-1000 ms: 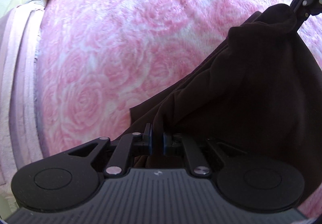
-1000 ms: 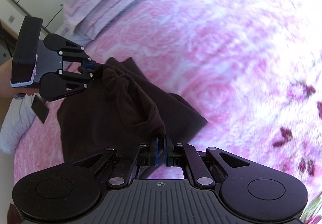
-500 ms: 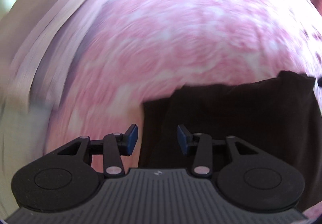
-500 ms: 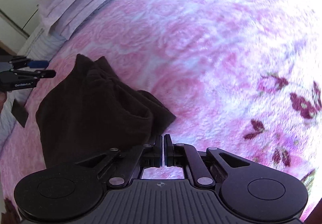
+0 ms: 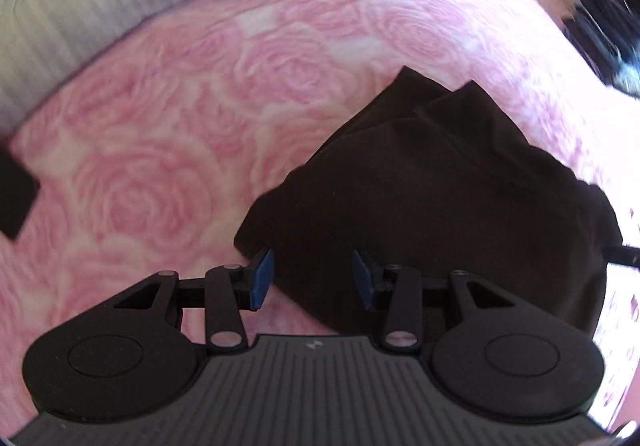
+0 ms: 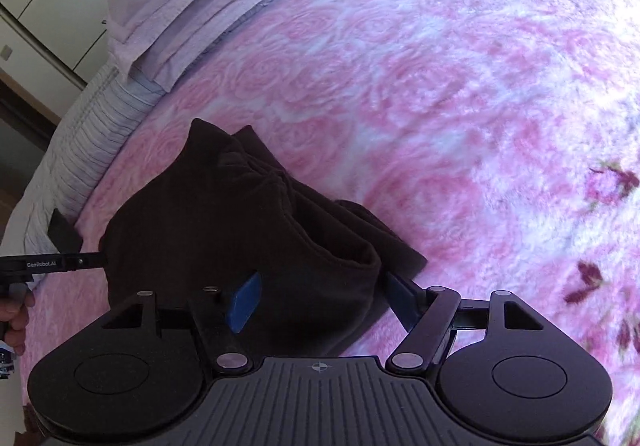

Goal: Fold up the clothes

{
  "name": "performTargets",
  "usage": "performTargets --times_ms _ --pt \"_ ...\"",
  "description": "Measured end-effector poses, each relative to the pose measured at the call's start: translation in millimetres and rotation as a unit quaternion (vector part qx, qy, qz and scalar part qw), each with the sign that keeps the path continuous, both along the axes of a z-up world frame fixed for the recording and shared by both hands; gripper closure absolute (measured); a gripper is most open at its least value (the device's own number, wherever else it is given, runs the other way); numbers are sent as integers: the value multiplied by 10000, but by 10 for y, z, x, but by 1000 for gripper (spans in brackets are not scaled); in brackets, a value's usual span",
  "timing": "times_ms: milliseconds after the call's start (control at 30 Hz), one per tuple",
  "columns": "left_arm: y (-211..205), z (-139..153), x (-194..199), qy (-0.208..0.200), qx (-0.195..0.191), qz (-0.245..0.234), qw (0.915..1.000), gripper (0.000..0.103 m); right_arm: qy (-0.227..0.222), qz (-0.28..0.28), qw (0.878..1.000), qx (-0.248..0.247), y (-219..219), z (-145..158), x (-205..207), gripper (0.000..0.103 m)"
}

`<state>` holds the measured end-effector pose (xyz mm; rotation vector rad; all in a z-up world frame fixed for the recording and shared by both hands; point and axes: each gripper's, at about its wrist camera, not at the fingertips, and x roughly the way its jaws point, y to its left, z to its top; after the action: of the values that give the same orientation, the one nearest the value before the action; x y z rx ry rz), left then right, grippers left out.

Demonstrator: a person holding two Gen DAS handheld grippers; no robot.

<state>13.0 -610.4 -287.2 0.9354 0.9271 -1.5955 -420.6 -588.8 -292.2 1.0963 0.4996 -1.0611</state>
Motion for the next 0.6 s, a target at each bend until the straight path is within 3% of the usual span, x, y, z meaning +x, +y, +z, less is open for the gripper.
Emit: performTargets --times_ms 33,133,267,467,533,600 --pt "-9 -25 8 18 41 44 10000 65 -70 -6 10000 10 -28 -23 7 40" --pt "-48 -95 -2 15 127 59 9999 65 -205 -320 9990 235 -101 -77 -83 95" --pt "-103 -210 -67 -106 191 -89 9997 65 -185 -686 9970 293 -98 -48 -306 95" --pt "-156 -301 -84 -243 271 -259 9990 66 16 -482 9983 342 -161 -128 -301 95" --pt "-170 -261 -16 -378 225 -240 9987 66 304 -543 9975 349 -118 -59 -276 94" --pt "-183 -206 83 -610 172 -131 9979 67 525 -426 9973 291 -36 29 -180 71"
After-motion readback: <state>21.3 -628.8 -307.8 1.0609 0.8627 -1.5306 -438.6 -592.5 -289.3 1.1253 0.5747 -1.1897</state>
